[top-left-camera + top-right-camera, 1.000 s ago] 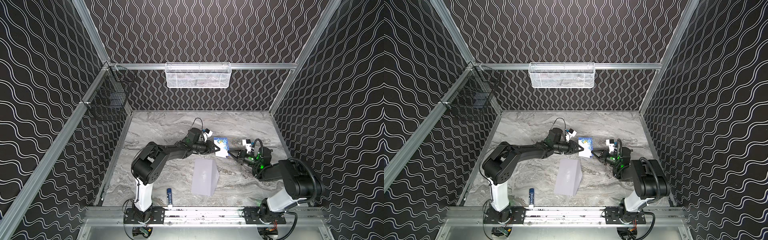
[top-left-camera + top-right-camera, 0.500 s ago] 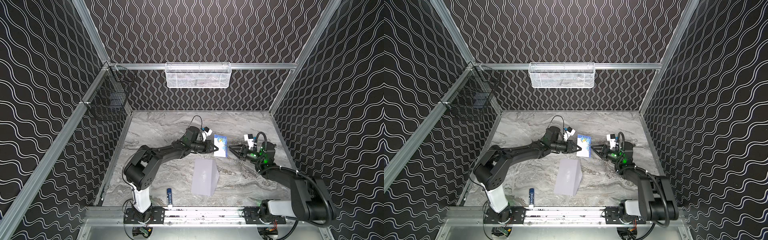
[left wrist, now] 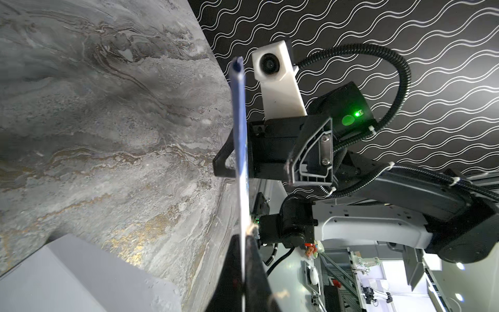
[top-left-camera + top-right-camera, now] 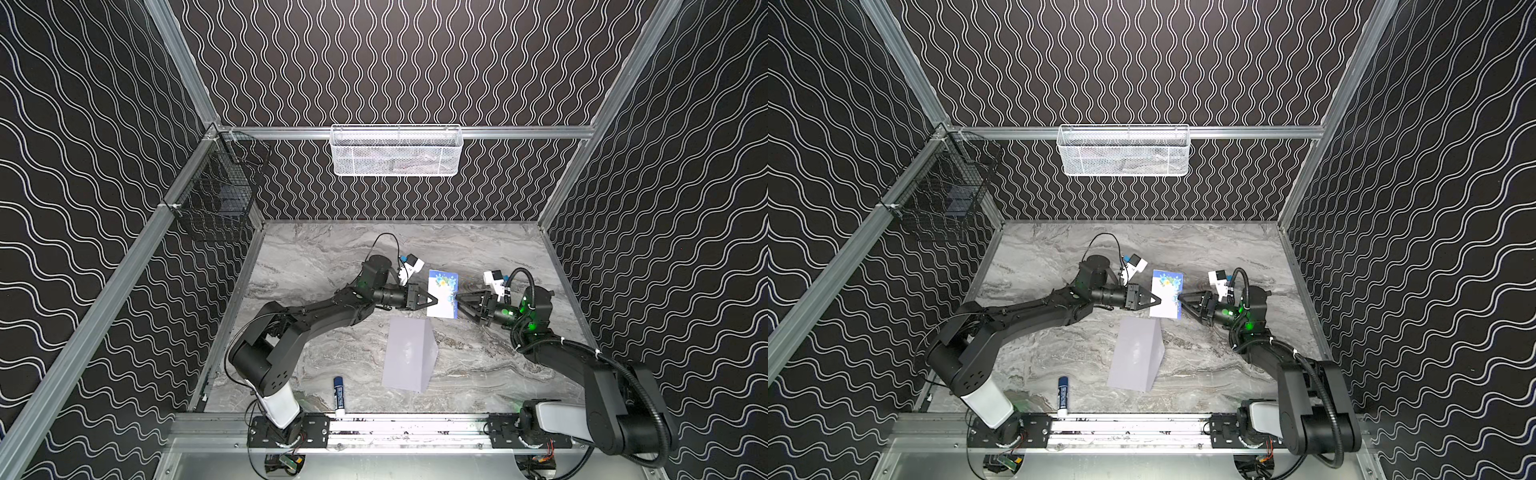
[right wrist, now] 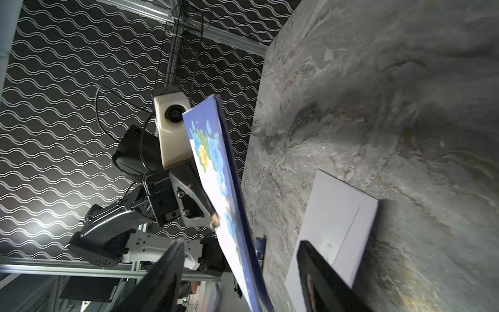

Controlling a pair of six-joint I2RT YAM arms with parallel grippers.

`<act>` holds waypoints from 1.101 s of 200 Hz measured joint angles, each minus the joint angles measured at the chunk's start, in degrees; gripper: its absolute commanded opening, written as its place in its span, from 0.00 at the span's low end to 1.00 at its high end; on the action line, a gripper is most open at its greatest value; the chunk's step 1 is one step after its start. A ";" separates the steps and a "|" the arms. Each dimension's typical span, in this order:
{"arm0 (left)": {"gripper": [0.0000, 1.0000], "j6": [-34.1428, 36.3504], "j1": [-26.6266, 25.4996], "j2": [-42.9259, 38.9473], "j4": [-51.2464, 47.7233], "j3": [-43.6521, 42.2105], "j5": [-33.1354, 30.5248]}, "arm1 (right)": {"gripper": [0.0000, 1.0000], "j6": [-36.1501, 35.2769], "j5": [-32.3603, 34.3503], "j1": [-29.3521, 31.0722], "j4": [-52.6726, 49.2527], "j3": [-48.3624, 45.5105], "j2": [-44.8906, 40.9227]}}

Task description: Place the letter into the envelope and seal it

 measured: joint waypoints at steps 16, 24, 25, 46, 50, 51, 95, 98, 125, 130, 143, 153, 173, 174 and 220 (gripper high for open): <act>0.00 -0.35 -0.26 -0.33 0.92 -0.33 0.39 | 0.50 3.76 -0.24 1.20 5.81 0.00 1.64; 0.00 -1.07 -0.39 -0.46 1.31 -0.42 0.42 | 0.46 5.70 -0.44 1.57 8.70 0.02 2.40; 0.00 -1.25 -0.39 -0.50 1.38 -0.46 0.42 | 0.45 5.86 -0.44 1.60 8.94 0.02 2.45; 0.00 -1.31 -0.44 -0.98 1.75 -0.66 0.46 | 0.32 9.79 -0.79 1.88 15.10 0.07 4.20; 0.00 -1.31 -0.44 -1.07 1.79 -0.68 0.44 | 0.30 10.49 -0.83 1.90 16.00 0.07 4.46; 0.00 -1.31 -0.44 -1.09 1.81 -0.68 0.46 | 0.29 10.58 -0.83 1.90 16.13 0.07 4.50; 0.00 -1.31 -0.50 -2.19 2.14 -0.85 0.44 | 0.07 13.35 -0.79 2.19 20.09 0.09 4.42; 0.00 -1.31 -0.50 -2.23 2.16 -0.92 0.39 | 0.06 13.35 -0.76 2.19 20.09 0.09 4.28; 0.18 -1.14 -0.50 -2.82 2.10 -1.33 0.35 | 0.00 12.90 -0.57 2.34 18.49 0.09 2.47; 0.23 -1.05 -0.50 -3.10 2.05 -1.51 0.35 | 0.00 12.22 -0.50 2.45 17.57 0.09 1.88; 0.34 -0.50 -0.50 -4.20 0.92 -2.32 -0.26 | 0.00 10.91 0.15 2.45 14.40 0.07 -0.17; 0.42 0.52 -0.46 -5.40 -0.72 -3.10 -1.05 | 0.00 8.41 0.83 2.45 10.21 0.09 -2.51; 0.57 3.89 -0.09 -8.57 -5.60 -4.59 -3.34 | 0.00 0.35 4.44 3.63 -5.86 1.62 -9.42; 0.58 4.02 -0.04 -8.70 -5.84 -4.70 -3.48 | 0.00 0.02 4.59 3.69 -6.40 1.68 -9.66; 0.74 10.38 1.81 -15.74 -17.68 -11.54 -12.55 | 0.00 -9.35 15.13 11.17 -31.34 -0.24 -20.63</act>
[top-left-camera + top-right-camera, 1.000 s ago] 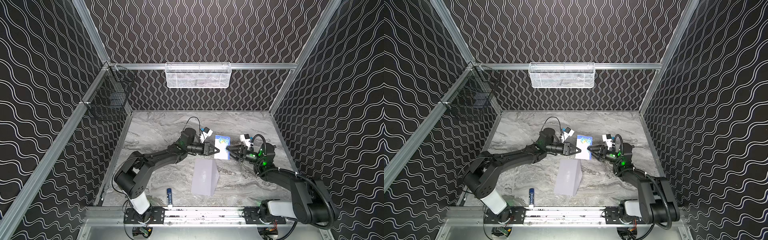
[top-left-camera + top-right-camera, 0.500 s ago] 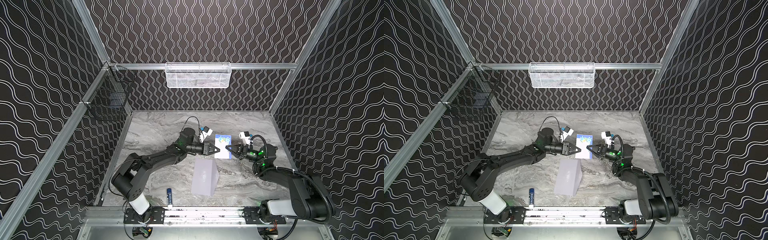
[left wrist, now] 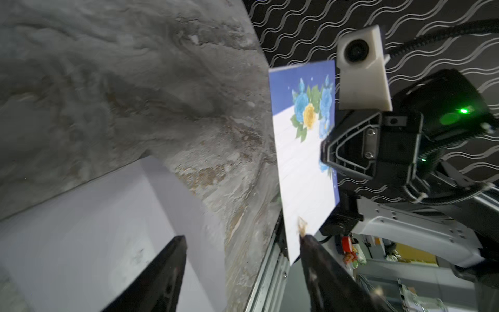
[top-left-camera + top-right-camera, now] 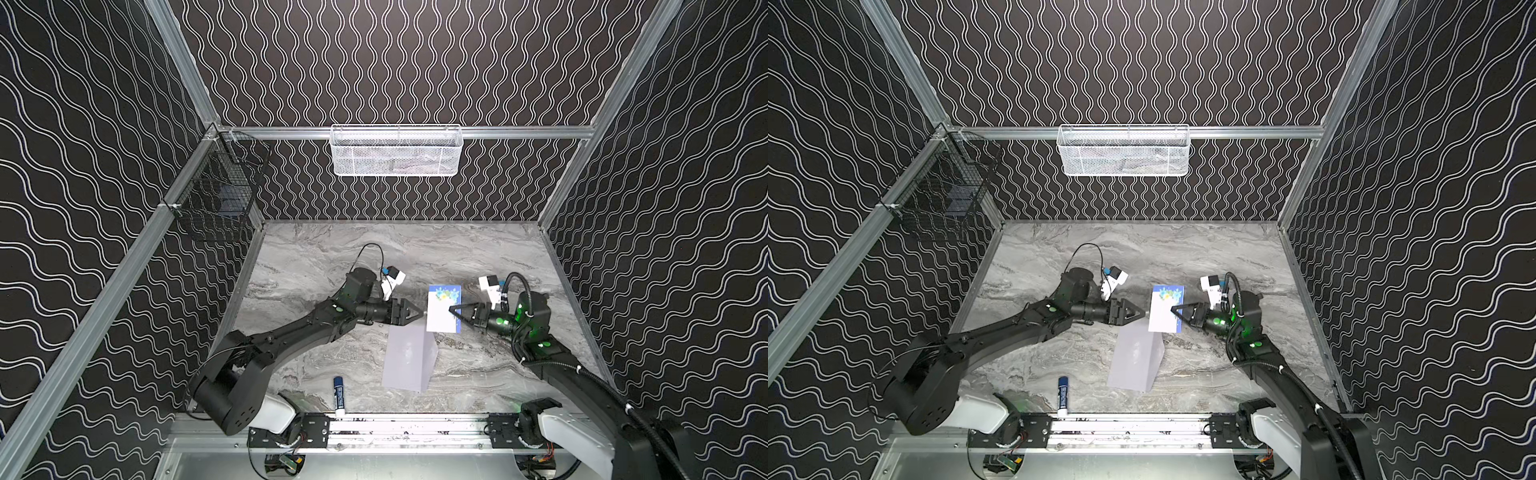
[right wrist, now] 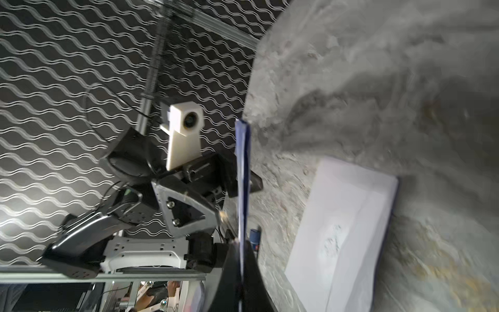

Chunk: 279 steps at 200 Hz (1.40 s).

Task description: Place the letter into the envelope and seal it

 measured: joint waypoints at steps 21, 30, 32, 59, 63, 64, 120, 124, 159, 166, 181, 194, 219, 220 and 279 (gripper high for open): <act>0.75 1.60 0.20 -1.84 -4.79 -2.62 -4.13 | 0.00 0.07 4.33 5.16 -5.33 -1.66 -1.97; 0.75 2.01 0.26 -2.49 -6.34 -3.65 -5.53 | 0.00 0.26 6.45 6.67 -6.64 -1.95 -2.36; 0.75 2.03 0.28 -2.67 -6.73 -3.89 -5.90 | 0.00 0.28 6.93 7.02 -6.93 -2.01 -2.45; 0.75 2.71 0.33 -4.20 -11.19 -6.58 -8.94 | 0.00 0.52 11.80 12.28 -9.62 -2.03 -2.25; 0.75 2.93 0.33 -4.44 -11.72 -7.02 -9.27 | 0.00 0.52 12.33 12.96 -10.03 -1.95 -1.99; 0.75 2.97 0.33 -4.48 -11.80 -7.08 -9.31 | 0.00 0.55 12.52 13.18 -10.19 -1.90 -1.90; 0.76 3.17 -0.22 -6.56 -16.15 -11.45 -10.80 | 0.00 0.61 18.75 17.16 -13.70 -1.03 1.07; 0.76 3.15 -0.35 -6.51 -16.17 -11.61 -10.80 | 0.00 0.59 19.32 17.25 -14.03 -0.98 1.05; 0.79 1.77 -1.57 -5.95 -16.11 -13.00 -10.75 | 0.00 0.22 21.49 17.88 -17.42 0.00 1.11; 0.79 1.81 -1.84 -5.64 -16.09 -13.14 -10.69 | 0.00 0.13 21.94 17.97 -18.03 0.26 1.42; 0.76 1.79 -2.29 -4.68 -15.54 -13.11 -10.27 | 0.00 0.00 22.27 18.18 -18.91 0.57 1.97; 0.75 1.77 -2.93 -3.76 -15.23 -13.07 -9.33 | 0.00 -0.28 22.71 18.34 -19.26 0.72 2.47; 0.75 1.57 -4.28 -2.93 -14.91 -13.07 -8.31 | 0.00 -1.11 23.26 18.51 -19.89 1.27 3.69; 0.75 1.57 -4.31 -2.91 -14.88 -13.07 -8.28 | 0.00 -1.11 23.30 18.51 -19.91 1.29 3.74; 0.74 0.31 -6.14 -2.80 -13.33 -14.32 -7.10 | 0.00 -3.48 25.03 18.67 -21.53 2.49 6.16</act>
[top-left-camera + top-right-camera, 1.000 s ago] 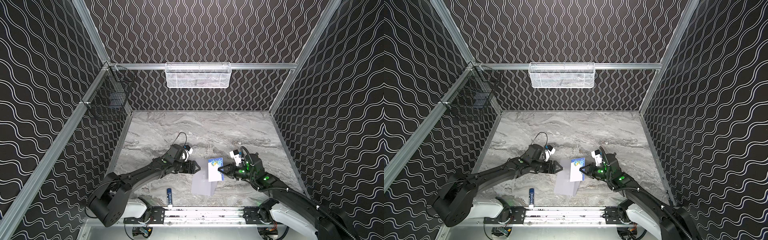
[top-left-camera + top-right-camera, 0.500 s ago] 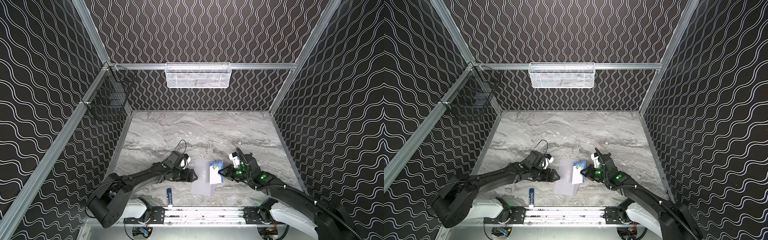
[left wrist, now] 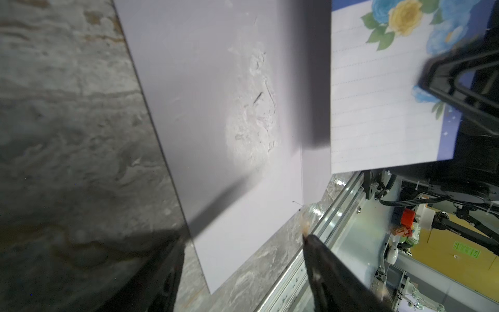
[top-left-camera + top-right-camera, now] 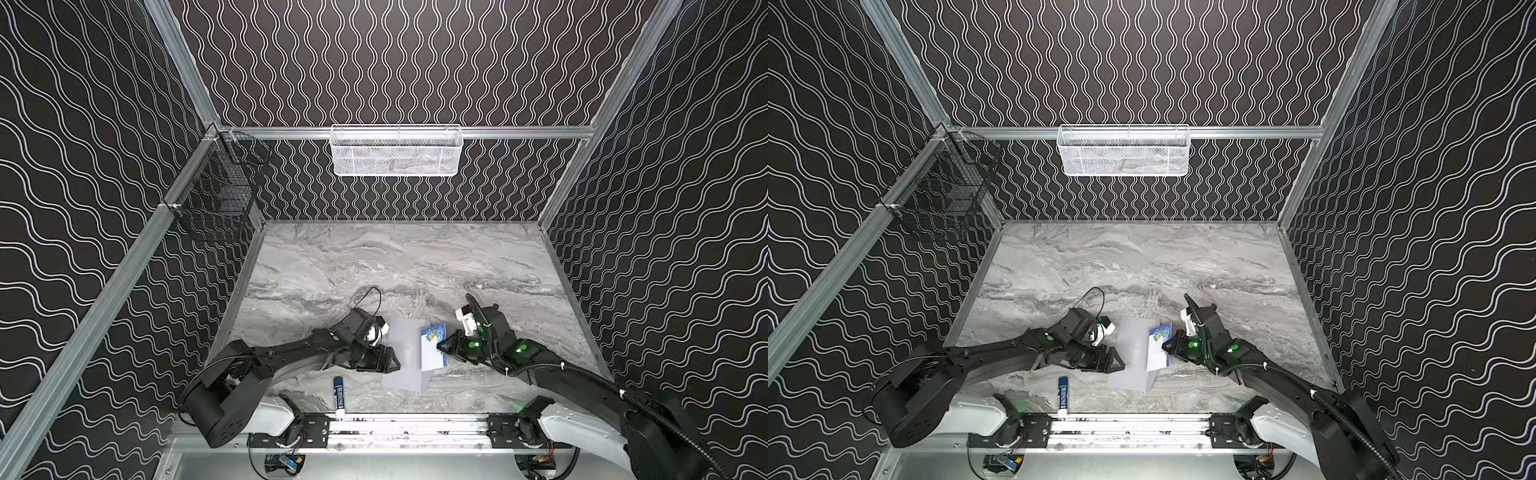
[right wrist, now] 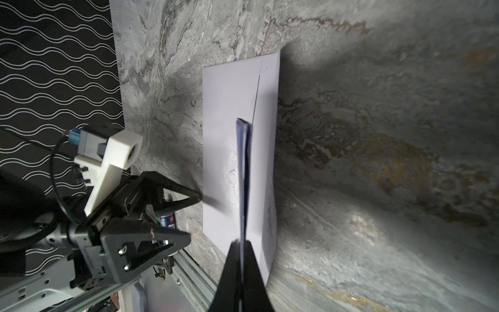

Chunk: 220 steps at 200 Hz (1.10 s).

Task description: Place the letter into the envelope and seal it

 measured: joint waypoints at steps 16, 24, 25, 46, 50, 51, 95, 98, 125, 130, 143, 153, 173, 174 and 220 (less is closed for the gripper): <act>0.74 -0.24 -0.44 0.15 0.98 -0.37 0.63 | 0.00 -0.57 0.22 0.04 -0.15 0.15 0.50; 0.74 -0.31 -0.74 0.28 1.51 -0.52 0.85 | 0.00 -0.63 0.37 0.04 -0.42 0.31 0.70; 0.74 -0.31 -0.79 0.31 1.62 -0.55 0.85 | 0.00 -0.63 0.39 0.04 -0.44 0.33 0.72; 0.74 -0.70 -1.77 0.50 2.49 -0.72 1.27 | 0.00 -1.20 0.83 0.04 -1.11 0.90 1.16; 0.74 -0.70 -1.97 0.50 2.64 -0.76 1.33 | 0.00 -1.46 0.85 0.04 -1.27 1.01 1.29; 0.74 -0.72 -2.05 0.50 2.69 -0.76 1.33 | 0.00 -1.51 0.85 0.04 -1.31 1.01 1.31; 0.74 -1.46 -3.52 0.76 4.37 -1.31 2.16 | 0.00 -3.26 1.95 0.04 -2.84 2.27 2.93; 0.74 -1.51 -3.61 0.74 4.52 -1.40 2.23 | 0.00 -3.52 2.03 0.04 -2.89 2.32 3.02; 0.76 -1.53 -4.11 -0.02 4.85 -1.73 2.29 | 0.00 -4.04 2.34 0.04 -3.21 2.71 3.63; 0.77 -1.53 -4.11 -0.28 4.85 -1.75 2.21 | 0.00 -4.07 2.36 0.04 -3.26 2.71 3.72; 0.79 -1.51 -4.11 -1.20 4.85 -1.75 1.77 | 0.00 -4.31 2.71 0.04 -3.43 2.71 4.09; 0.79 -1.51 -4.11 -1.70 4.81 -1.73 1.25 | 0.00 -4.44 2.75 0.04 -3.50 2.71 4.31; 0.80 -1.49 -4.11 -2.25 4.61 -1.68 0.28 | 0.00 -4.48 2.78 0.04 -3.61 2.71 4.50; 0.80 -1.49 -4.11 -2.25 4.61 -1.68 0.26 | 0.00 -4.48 2.78 0.04 -3.63 2.71 4.52; 0.78 -1.29 -4.07 -0.72 4.02 -1.09 -1.07 | 0.00 -4.98 3.39 0.66 -3.69 2.71 5.27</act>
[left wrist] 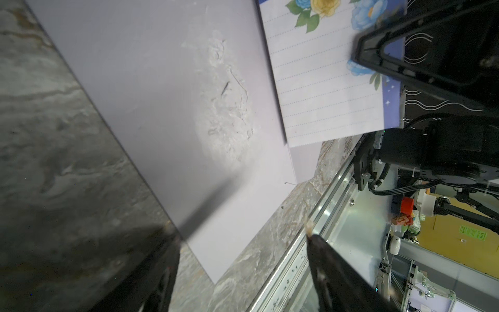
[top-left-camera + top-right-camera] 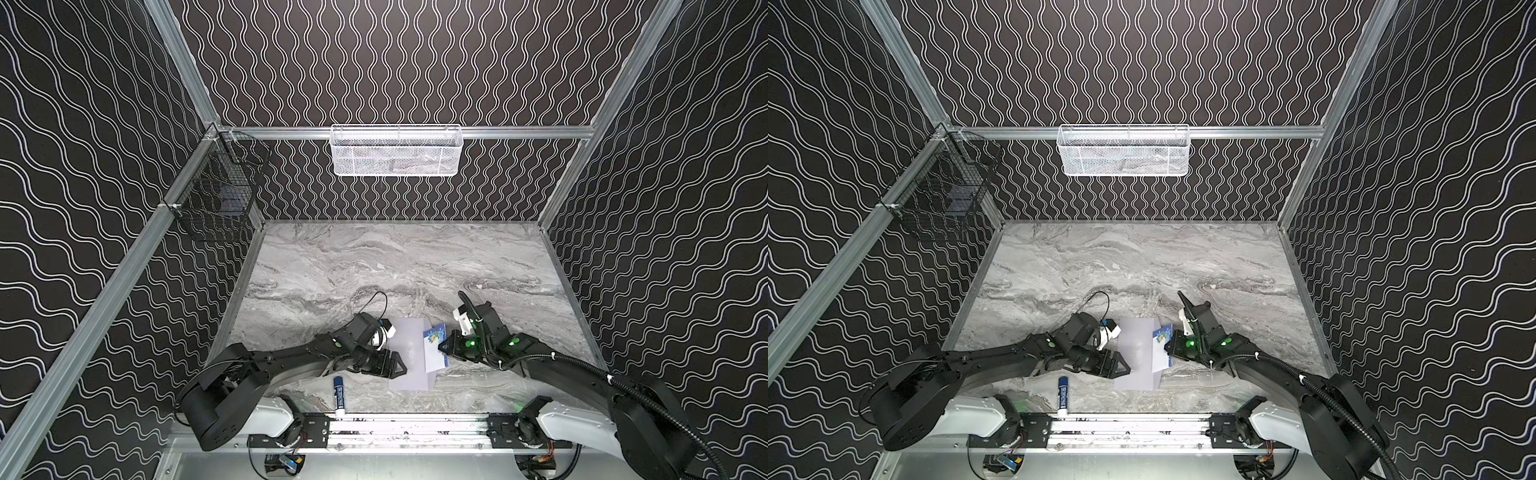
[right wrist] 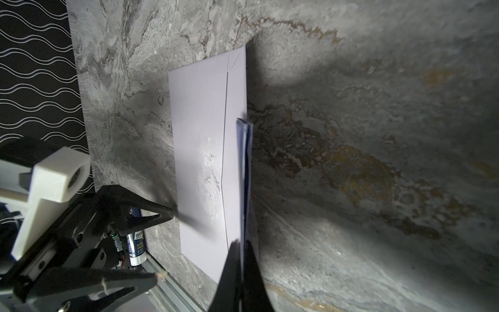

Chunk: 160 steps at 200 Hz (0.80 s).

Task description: Place the letter into the envelope and seal it

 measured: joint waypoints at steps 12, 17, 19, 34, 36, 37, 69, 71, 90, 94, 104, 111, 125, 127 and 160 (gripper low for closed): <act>0.77 0.02 0.07 0.83 0.07 0.17 0.04 | 0.00 0.04 0.15 0.24 -0.09 0.11 0.48; 0.77 0.04 0.02 1.09 0.28 0.26 0.24 | 0.00 0.11 0.24 0.39 -0.11 0.22 0.72; 0.77 0.04 0.02 1.18 0.35 0.31 0.22 | 0.00 0.11 0.24 0.44 -0.11 0.24 0.79; 0.76 0.07 0.04 1.90 1.20 0.55 0.39 | 0.00 0.13 0.24 0.79 -0.11 0.55 1.36; 0.76 0.07 0.04 1.95 1.29 0.57 0.46 | 0.00 0.15 0.26 0.83 -0.11 0.55 1.42; 0.76 0.09 0.04 2.01 1.36 0.57 0.48 | 0.00 0.15 0.28 0.85 -0.09 0.57 1.49; 0.76 0.24 0.04 2.86 2.82 0.55 1.38 | 0.00 0.22 0.44 1.33 -0.09 0.76 2.95; 0.75 0.24 0.04 2.89 2.84 0.55 1.42 | 0.00 0.24 0.44 1.33 -0.09 0.76 3.04; 0.75 0.24 0.04 2.97 3.37 0.35 1.86 | 0.00 0.68 0.46 1.36 -0.07 0.83 3.65; 0.75 0.24 0.04 2.97 3.48 0.31 1.90 | 0.00 0.81 0.44 1.36 -0.07 0.85 3.78; 0.75 0.24 0.04 2.97 3.87 0.11 2.08 | 0.00 1.01 0.44 1.38 0.02 0.85 4.09; 0.75 0.24 0.04 2.97 4.02 0.02 2.16 | 0.00 1.03 0.44 1.38 0.09 0.85 4.33; 0.75 0.24 0.04 2.97 4.59 -0.28 2.38 | 0.00 1.09 0.44 1.46 0.39 0.85 4.81; 0.75 0.24 0.04 2.97 4.70 -0.33 2.43 | 0.00 1.16 0.44 1.49 0.44 0.87 4.87; 0.75 0.24 0.07 2.95 5.55 -0.72 2.78 | 0.00 1.22 0.35 1.70 1.62 1.09 6.16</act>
